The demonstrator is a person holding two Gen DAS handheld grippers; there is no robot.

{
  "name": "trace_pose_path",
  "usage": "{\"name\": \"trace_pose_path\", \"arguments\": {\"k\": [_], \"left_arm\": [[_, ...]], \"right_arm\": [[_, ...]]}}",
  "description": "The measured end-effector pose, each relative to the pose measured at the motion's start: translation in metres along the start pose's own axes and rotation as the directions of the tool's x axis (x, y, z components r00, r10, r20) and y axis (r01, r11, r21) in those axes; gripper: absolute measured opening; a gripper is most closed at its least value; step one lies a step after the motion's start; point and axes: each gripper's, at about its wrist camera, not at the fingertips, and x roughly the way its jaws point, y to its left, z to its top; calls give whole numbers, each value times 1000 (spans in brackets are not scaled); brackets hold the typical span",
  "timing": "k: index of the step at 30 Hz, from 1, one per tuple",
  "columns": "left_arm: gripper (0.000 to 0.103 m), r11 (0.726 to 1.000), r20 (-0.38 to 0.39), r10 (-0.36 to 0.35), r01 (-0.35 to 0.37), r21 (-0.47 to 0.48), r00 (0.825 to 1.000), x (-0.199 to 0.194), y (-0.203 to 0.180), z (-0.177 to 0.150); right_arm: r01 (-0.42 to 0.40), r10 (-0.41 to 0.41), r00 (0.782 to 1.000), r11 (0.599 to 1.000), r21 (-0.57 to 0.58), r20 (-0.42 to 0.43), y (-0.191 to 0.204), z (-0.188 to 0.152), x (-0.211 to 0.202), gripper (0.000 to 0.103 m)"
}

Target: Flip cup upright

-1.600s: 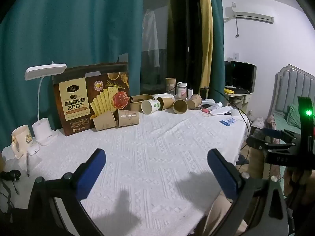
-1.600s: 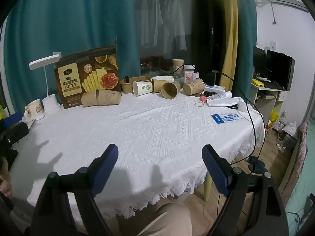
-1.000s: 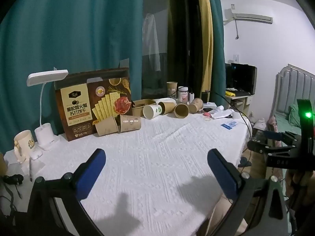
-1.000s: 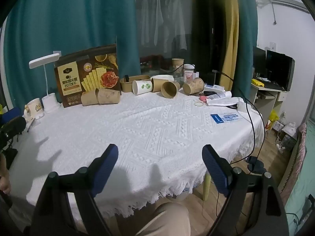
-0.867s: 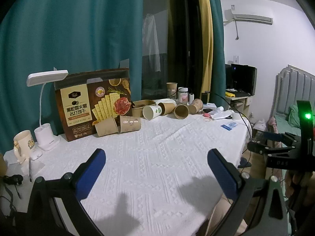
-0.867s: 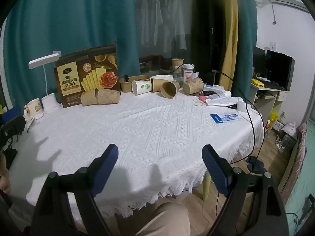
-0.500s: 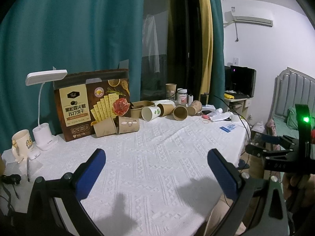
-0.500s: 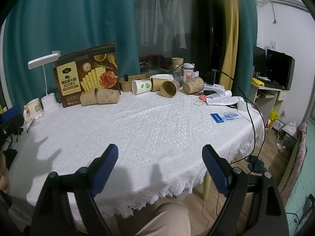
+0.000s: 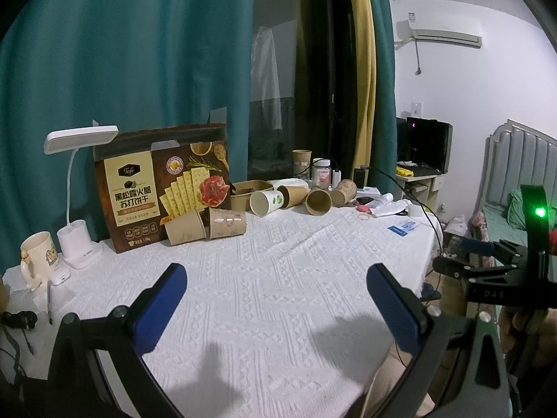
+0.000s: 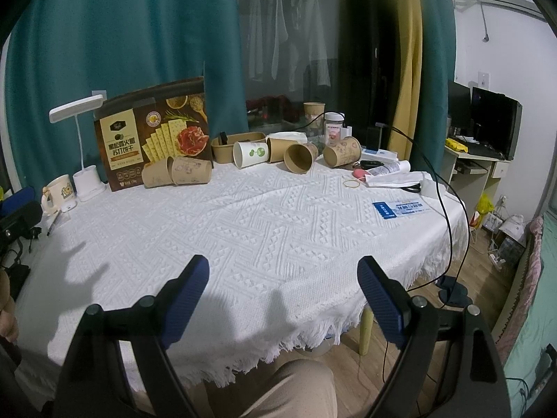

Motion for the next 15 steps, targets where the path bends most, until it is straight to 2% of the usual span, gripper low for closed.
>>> {"name": "trace_pose_path", "arguments": {"k": [15], "left_arm": [[103, 1000, 5, -2, 2, 3, 1000, 0, -2, 3]], "right_arm": [[-1, 1, 1000, 1000, 1, 0, 0, 1, 1, 85]]}}
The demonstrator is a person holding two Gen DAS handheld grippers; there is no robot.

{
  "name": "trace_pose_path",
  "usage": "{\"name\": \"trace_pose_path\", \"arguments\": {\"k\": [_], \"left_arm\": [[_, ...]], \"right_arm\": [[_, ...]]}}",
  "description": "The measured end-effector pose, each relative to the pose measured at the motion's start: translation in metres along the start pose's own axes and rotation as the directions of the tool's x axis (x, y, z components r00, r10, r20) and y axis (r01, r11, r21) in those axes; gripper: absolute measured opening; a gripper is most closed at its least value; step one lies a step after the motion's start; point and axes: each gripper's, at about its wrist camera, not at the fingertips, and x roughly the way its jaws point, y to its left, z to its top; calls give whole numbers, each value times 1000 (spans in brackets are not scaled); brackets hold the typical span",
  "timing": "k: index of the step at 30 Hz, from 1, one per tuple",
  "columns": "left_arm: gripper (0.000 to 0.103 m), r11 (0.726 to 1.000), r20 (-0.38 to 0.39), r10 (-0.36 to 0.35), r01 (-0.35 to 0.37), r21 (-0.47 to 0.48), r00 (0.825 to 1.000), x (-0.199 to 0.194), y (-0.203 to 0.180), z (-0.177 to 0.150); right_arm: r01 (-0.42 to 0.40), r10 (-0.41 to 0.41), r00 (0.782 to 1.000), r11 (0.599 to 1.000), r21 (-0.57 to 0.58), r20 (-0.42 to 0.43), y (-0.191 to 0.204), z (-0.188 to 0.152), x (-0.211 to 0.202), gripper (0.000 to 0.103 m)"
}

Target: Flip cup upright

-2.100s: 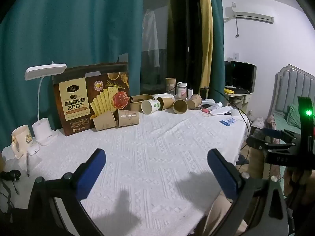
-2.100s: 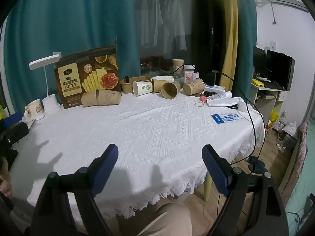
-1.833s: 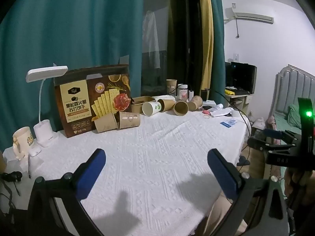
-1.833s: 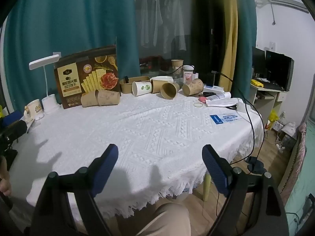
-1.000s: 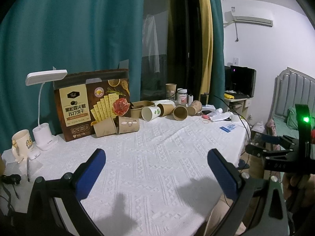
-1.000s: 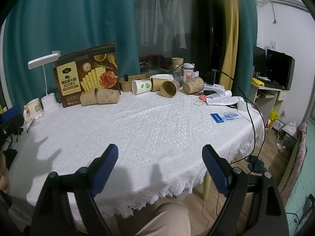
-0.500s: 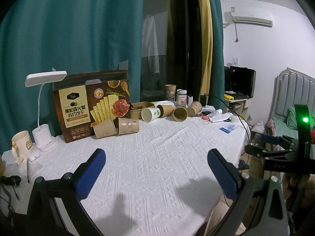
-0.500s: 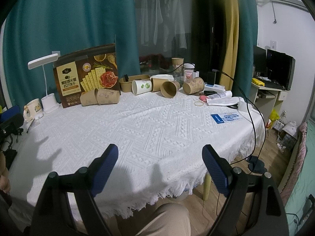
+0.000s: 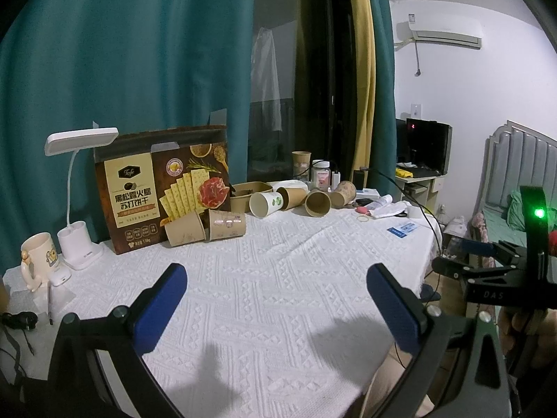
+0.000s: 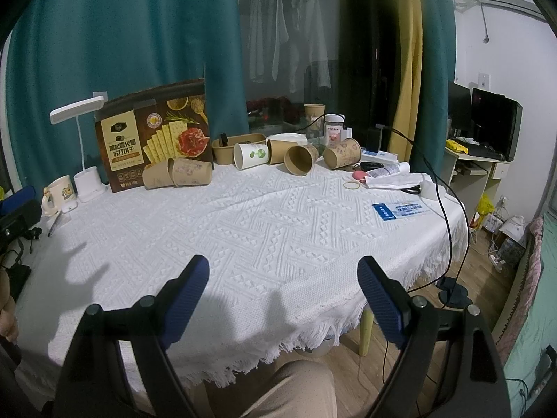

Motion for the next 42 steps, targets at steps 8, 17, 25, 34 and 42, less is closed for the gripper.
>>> {"name": "trace_pose_path", "arguments": {"k": [8, 17, 25, 34, 42], "left_arm": [[103, 1000, 3, 1, -1, 1, 1000, -1, -1, 0], [103, 1000, 5, 0, 0, 1, 1000, -1, -1, -1], [103, 1000, 1, 2, -2, 9, 1000, 3, -2, 6], [103, 999, -11, -17, 18, 43, 1000, 28, -3, 11], [103, 983, -129, -61, 82, 165, 990, 102, -8, 31]], "right_arm": [[0, 0, 1000, 1000, -1, 0, 0, 0, 0, 85], [0, 0, 1000, 1000, -1, 0, 0, 0, 0, 85], [0, 0, 1000, 1000, 0, -3, -1, 2, 2, 85], [-6, 6, 1000, 1000, 15, -25, -11, 9, 25, 85], [-2, 6, 996, 999, 43, -89, -32, 27, 78, 85]]}}
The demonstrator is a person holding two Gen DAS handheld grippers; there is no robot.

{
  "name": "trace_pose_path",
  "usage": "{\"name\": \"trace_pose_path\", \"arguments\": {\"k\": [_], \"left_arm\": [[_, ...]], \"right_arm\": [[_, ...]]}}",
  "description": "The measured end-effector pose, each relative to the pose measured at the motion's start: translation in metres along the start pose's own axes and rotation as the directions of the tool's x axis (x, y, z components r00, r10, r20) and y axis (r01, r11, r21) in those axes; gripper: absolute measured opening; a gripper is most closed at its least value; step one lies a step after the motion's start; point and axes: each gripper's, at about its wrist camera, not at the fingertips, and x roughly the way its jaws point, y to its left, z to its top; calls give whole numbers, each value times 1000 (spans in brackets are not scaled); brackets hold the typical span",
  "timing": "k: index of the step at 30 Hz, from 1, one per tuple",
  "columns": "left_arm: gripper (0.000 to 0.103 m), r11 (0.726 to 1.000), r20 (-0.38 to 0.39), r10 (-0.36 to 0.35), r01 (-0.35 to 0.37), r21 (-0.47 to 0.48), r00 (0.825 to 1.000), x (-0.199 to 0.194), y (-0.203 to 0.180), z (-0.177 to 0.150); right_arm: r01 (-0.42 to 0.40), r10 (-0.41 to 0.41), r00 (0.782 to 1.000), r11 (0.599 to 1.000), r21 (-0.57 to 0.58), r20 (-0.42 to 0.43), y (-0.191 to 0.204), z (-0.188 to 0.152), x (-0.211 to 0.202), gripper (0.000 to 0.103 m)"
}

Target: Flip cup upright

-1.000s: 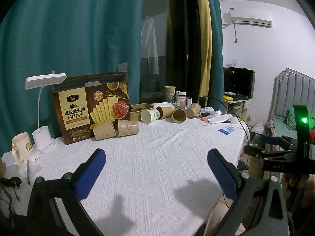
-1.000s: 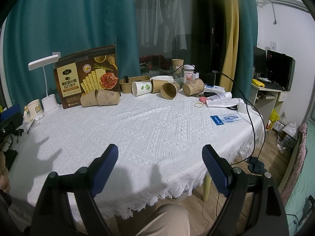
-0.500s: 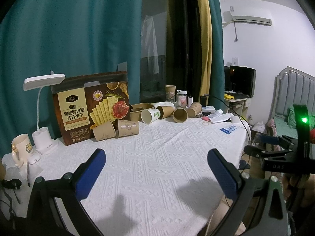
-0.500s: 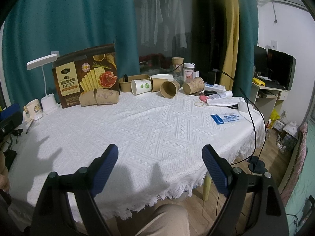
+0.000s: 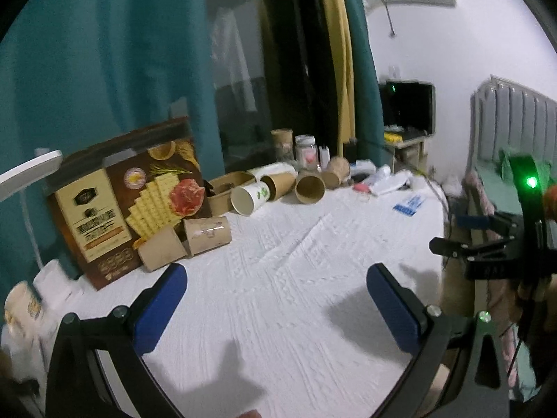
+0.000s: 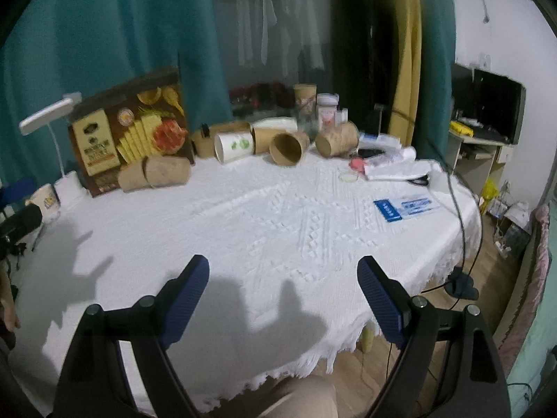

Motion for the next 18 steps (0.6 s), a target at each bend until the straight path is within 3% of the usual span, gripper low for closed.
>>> {"name": "trace_pose_path", "arguments": {"k": [2, 5, 11, 15, 18], "left_arm": [[103, 1000, -50, -18, 19, 18, 999, 22, 1, 4], [103, 996, -125, 13, -2, 90, 992, 62, 3, 14], [103, 971, -323, 47, 33, 237, 945, 170, 16, 31], [103, 953, -367, 73, 43, 299, 927, 227, 30, 47], [103, 943, -372, 94, 37, 332, 924, 265, 39, 63]], "right_arm": [[5, -5, 999, 1000, 7, -36, -8, 7, 24, 85], [7, -6, 997, 1000, 10, -81, -18, 18, 58, 85], [1, 4, 990, 999, 39, -141, -40, 38, 124, 85], [-1, 9, 986, 999, 51, -165, -52, 51, 157, 85], [6, 5, 985, 998, 62, -172, -62, 63, 176, 85]]}}
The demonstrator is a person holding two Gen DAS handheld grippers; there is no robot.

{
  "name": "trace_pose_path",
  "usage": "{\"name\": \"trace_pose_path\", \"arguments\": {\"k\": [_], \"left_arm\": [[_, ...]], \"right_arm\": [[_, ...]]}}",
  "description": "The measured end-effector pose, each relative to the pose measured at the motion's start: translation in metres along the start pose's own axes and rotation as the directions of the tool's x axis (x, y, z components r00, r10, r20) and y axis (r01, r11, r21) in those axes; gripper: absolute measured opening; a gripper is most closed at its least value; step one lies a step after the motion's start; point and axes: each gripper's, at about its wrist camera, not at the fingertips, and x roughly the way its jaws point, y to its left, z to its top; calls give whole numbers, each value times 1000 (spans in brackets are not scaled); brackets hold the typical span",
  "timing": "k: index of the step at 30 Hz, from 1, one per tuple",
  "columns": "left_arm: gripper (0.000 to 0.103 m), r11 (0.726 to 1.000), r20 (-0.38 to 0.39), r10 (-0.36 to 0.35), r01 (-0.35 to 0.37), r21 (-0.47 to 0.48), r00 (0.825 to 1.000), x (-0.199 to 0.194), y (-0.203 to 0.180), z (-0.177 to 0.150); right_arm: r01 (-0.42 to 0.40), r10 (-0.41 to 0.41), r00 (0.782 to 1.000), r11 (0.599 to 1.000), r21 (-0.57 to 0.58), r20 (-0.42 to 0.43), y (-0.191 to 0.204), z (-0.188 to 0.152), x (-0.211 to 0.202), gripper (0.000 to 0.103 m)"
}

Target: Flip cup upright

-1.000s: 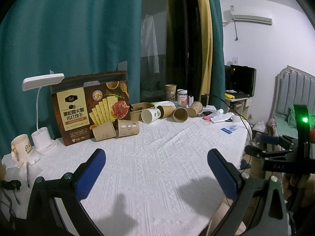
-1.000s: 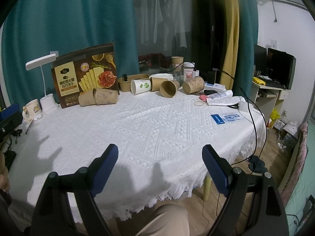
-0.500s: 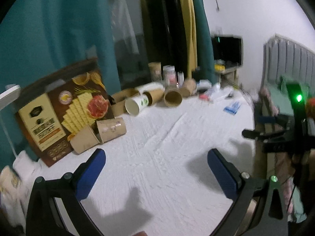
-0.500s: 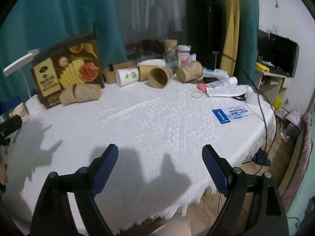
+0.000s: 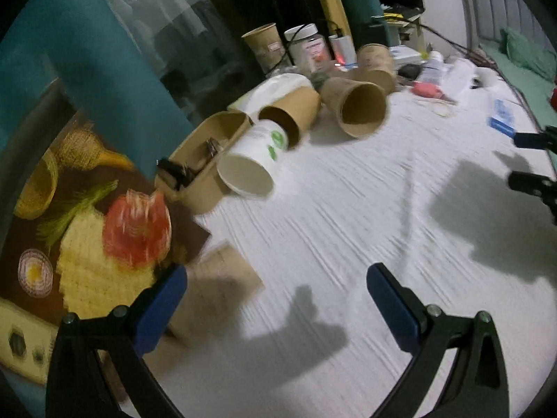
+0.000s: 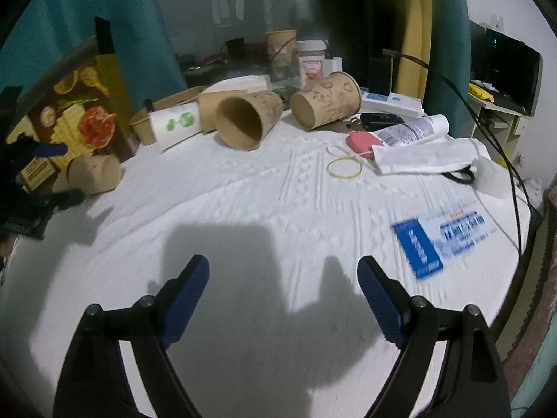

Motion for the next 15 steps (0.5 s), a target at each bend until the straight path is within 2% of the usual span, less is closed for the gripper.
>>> {"name": "trace_pose_path", "arguments": {"k": [7, 8, 11, 15], "left_arm": [[103, 989, -5, 70, -69, 128, 998, 64, 9, 59], [103, 985, -4, 83, -81, 152, 997, 72, 7, 64], [103, 950, 13, 186, -183, 252, 982, 98, -2, 78], [95, 935, -20, 213, -197, 296, 977, 126, -1, 92]], "right_arm": [[4, -5, 1000, 1000, 20, 6, -12, 21, 15, 85], [6, -6, 1000, 1000, 27, 6, -15, 22, 16, 85], [10, -9, 1000, 998, 58, -7, -22, 21, 19, 85], [12, -10, 1000, 997, 77, -23, -29, 18, 22, 85]]}}
